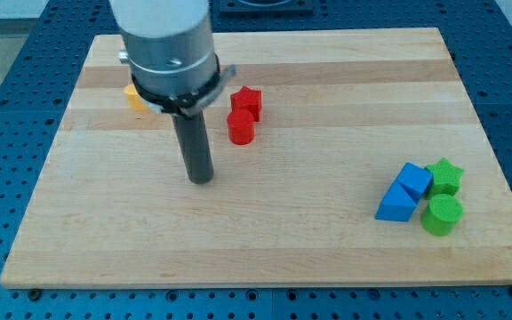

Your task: Separate the red star and red circle

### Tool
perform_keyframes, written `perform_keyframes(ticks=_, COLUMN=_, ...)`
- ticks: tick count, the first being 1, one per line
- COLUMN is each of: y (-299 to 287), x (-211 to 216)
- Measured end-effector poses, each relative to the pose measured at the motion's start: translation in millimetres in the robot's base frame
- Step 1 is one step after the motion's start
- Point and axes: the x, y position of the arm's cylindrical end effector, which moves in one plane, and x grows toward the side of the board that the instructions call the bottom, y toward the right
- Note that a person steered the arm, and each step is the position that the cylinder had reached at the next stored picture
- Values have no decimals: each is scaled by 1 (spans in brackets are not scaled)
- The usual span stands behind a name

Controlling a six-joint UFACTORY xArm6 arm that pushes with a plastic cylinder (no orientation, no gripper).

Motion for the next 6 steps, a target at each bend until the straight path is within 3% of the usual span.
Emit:
perform_keyframes(ticks=1, y=-2, x=-62)
perform_keyframes(ticks=4, y=12, x=-92)
perform_keyframes(ticks=6, y=96, x=-93)
